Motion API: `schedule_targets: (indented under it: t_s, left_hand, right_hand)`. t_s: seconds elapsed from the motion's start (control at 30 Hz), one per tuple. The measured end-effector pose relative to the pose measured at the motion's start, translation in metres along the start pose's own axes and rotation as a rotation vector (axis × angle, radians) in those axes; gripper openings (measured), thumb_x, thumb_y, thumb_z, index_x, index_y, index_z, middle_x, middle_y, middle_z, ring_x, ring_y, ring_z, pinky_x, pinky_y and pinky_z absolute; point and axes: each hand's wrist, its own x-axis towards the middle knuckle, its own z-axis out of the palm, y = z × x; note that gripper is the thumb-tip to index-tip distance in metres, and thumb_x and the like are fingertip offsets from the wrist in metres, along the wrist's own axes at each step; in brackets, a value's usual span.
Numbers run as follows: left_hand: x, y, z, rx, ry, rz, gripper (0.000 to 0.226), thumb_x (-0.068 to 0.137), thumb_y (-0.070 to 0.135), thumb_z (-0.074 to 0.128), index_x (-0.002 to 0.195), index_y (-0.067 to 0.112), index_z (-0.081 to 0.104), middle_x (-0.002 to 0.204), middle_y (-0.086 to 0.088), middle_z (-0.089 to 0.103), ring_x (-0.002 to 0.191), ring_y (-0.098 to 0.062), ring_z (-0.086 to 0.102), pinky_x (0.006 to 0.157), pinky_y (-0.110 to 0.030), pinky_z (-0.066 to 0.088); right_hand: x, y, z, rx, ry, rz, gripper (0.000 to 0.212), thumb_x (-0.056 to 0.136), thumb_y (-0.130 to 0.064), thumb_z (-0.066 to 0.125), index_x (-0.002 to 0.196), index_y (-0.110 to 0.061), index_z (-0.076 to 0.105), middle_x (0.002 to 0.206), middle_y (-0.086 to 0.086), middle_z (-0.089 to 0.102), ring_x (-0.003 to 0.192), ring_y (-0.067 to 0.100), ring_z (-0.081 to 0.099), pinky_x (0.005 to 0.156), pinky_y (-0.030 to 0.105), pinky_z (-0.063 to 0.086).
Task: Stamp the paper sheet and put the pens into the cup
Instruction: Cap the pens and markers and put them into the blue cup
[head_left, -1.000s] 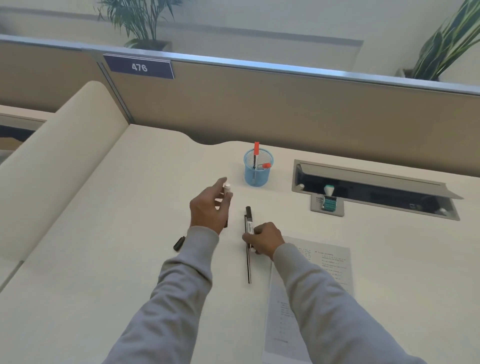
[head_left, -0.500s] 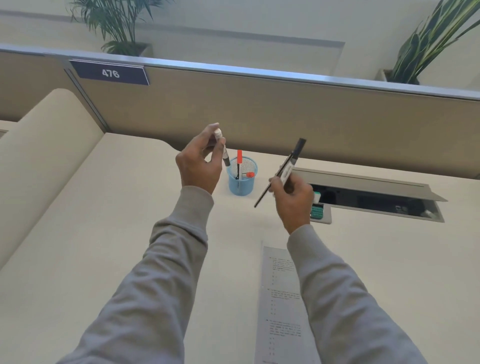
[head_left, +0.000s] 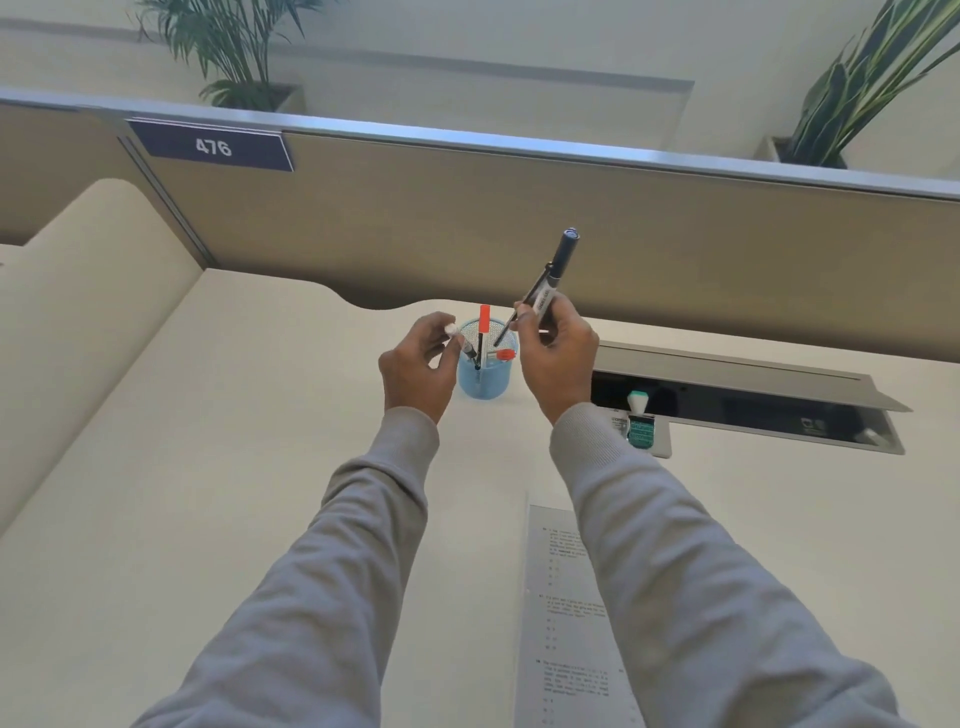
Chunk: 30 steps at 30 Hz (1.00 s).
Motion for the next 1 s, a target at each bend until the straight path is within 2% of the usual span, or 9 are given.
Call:
schedule_targets:
  t_s: [0.1, 0.17, 0.27, 0.4, 0.57, 0.7, 0.83, 0.93, 1.0]
  left_hand:
    - [-0.003, -0.004, 0.001, 0.044, -0.032, -0.019, 0.019, 0.087, 0.012, 0.072, 0.105, 0.015, 0.069, 0.093, 0.006, 0.072, 0.084, -0.006, 0.07, 0.078, -0.018, 0.059]
    - [-0.005, -0.006, 0.002, 0.062, -0.048, -0.024, 0.017, 0.086, 0.012, 0.072, 0.103, 0.016, 0.069, 0.091, 0.008, 0.071, 0.083, -0.007, 0.07, 0.076, -0.018, 0.059]
    - [-0.005, -0.007, 0.004, 0.08, -0.069, -0.047, 0.017, 0.086, 0.012, 0.073, 0.101, 0.017, 0.068, 0.088, 0.009, 0.07, 0.078, -0.01, 0.071, 0.073, -0.016, 0.059]
    - [-0.006, -0.009, 0.007, 0.092, -0.094, -0.052, 0.018, 0.085, 0.01, 0.073, 0.101, 0.016, 0.068, 0.087, 0.008, 0.07, 0.076, -0.012, 0.071, 0.072, -0.016, 0.058]
    - [-0.007, -0.01, 0.011, 0.122, -0.106, -0.065, 0.02, 0.083, 0.009, 0.075, 0.102, 0.012, 0.07, 0.086, 0.008, 0.069, 0.07, -0.009, 0.067, 0.07, -0.001, 0.049]
    - [-0.003, -0.008, 0.013, 0.125, -0.088, -0.085, 0.016, 0.082, 0.009, 0.076, 0.097, 0.011, 0.071, 0.084, -0.001, 0.074, 0.068, -0.01, 0.067, 0.069, 0.0, 0.049]
    - [-0.001, -0.005, 0.01, 0.148, -0.078, -0.028, 0.014, 0.083, 0.008, 0.074, 0.097, 0.01, 0.071, 0.085, -0.003, 0.075, 0.067, -0.01, 0.066, 0.069, -0.001, 0.049]
    - [0.002, 0.001, 0.005, 0.143, -0.047, 0.025, 0.017, 0.083, 0.008, 0.073, 0.1, 0.008, 0.071, 0.085, -0.003, 0.074, 0.066, -0.008, 0.064, 0.07, -0.01, 0.056]
    - [0.004, 0.006, -0.001, 0.125, -0.015, 0.055, 0.019, 0.083, 0.009, 0.074, 0.102, 0.006, 0.071, 0.085, -0.001, 0.073, 0.07, -0.007, 0.065, 0.072, -0.014, 0.058]
  right_hand:
    - [-0.002, 0.006, 0.011, -0.017, -0.056, -0.006, 0.007, 0.098, -0.021, 0.063, 0.1, -0.016, 0.068, 0.082, 0.002, 0.071, 0.074, 0.017, 0.066, 0.062, 0.04, 0.058]
    - [-0.004, 0.011, 0.016, -0.031, -0.081, 0.02, 0.01, 0.098, -0.02, 0.063, 0.103, -0.015, 0.07, 0.083, 0.006, 0.071, 0.077, 0.02, 0.064, 0.066, 0.043, 0.057]
    - [-0.004, 0.021, 0.02, -0.105, -0.123, 0.056, 0.014, 0.096, -0.022, 0.064, 0.105, -0.015, 0.072, 0.087, 0.011, 0.068, 0.088, 0.027, 0.061, 0.076, 0.048, 0.053]
    - [-0.006, 0.028, 0.022, -0.11, -0.149, 0.093, 0.017, 0.095, -0.028, 0.067, 0.106, -0.018, 0.074, 0.091, 0.01, 0.07, 0.094, 0.024, 0.058, 0.079, 0.044, 0.052]
    - [-0.007, 0.03, 0.023, -0.037, -0.135, 0.15, 0.019, 0.093, -0.034, 0.072, 0.106, -0.02, 0.075, 0.094, 0.003, 0.073, 0.096, 0.022, 0.063, 0.078, 0.046, 0.056]
    - [-0.005, 0.028, 0.02, 0.068, -0.102, 0.19, 0.019, 0.092, -0.032, 0.074, 0.1, -0.016, 0.075, 0.089, 0.003, 0.074, 0.088, 0.023, 0.067, 0.076, 0.048, 0.059]
    - [-0.001, 0.025, 0.015, 0.105, -0.046, 0.149, 0.015, 0.09, -0.034, 0.075, 0.096, -0.02, 0.074, 0.082, -0.009, 0.07, 0.069, 0.0, 0.062, 0.063, 0.022, 0.054]
    - [0.002, 0.026, 0.013, 0.089, -0.021, 0.112, 0.017, 0.089, -0.035, 0.076, 0.097, -0.02, 0.075, 0.093, -0.002, 0.067, 0.076, 0.004, 0.064, 0.068, 0.028, 0.058]
    - [0.002, 0.027, 0.012, 0.081, -0.032, 0.088, 0.019, 0.088, -0.033, 0.077, 0.098, -0.017, 0.075, 0.093, 0.0, 0.066, 0.077, 0.009, 0.065, 0.069, 0.034, 0.06]
